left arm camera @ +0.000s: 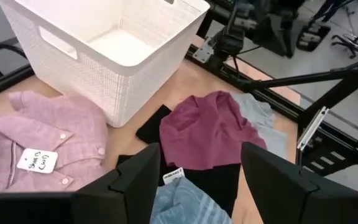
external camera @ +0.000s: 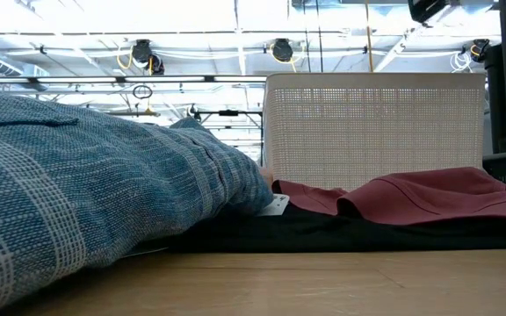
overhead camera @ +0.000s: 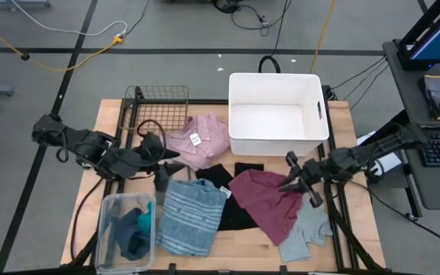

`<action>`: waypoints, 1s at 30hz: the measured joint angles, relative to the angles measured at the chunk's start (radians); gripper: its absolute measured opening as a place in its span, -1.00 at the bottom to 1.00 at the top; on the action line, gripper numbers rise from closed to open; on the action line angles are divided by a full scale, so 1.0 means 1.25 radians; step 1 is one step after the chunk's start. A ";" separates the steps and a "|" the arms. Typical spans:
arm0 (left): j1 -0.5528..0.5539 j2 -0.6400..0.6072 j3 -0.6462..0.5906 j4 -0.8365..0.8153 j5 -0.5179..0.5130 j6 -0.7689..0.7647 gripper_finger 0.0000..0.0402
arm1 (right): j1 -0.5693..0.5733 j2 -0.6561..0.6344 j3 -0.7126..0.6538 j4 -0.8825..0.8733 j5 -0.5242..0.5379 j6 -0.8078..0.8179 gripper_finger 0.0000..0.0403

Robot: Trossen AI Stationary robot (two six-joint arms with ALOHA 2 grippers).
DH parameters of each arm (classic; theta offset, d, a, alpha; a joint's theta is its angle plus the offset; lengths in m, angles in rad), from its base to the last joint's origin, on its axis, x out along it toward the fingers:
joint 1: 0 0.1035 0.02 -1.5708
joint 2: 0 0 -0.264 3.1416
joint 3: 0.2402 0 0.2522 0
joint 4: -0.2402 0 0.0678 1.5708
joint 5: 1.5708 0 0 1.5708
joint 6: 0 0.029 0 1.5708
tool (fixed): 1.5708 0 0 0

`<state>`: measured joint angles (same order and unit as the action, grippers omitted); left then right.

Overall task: Pick & Place Cloths
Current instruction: Put the pink underwear into the gold wire basket

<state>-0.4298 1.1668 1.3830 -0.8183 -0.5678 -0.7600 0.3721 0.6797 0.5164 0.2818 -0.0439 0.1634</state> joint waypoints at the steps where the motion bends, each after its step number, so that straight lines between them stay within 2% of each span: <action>1: 0.002 -0.004 0.000 0.000 0.000 0.005 0.14 | 0.015 0.019 0.003 -0.002 0.014 -0.002 -0.79; 7: 0.019 -0.039 -0.063 0.028 0.005 -0.008 0.14 | 0.094 0.163 0.090 -0.133 0.059 -0.037 -0.76; 13: 0.035 -0.088 -0.187 0.180 0.042 -0.004 0.14 | 0.109 0.309 0.227 -0.371 0.082 -0.114 -0.62; 16: 0.035 -0.105 -0.235 0.231 0.043 -0.007 0.14 | 0.105 0.372 0.278 -0.446 0.083 -0.163 -0.51; 22: 0.035 -0.122 -0.283 0.307 0.057 -0.010 0.14 | 0.078 0.471 0.303 -0.463 0.078 -0.227 -0.25; 30: 0.035 -0.123 -0.288 0.320 0.059 -0.020 0.14 | 0.031 0.584 0.304 -0.464 0.077 -0.274 0.07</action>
<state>-0.3855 1.0131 1.0225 -0.4182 -0.4946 -0.7853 0.4110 1.4091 0.8959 -0.2984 0.0521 -0.1786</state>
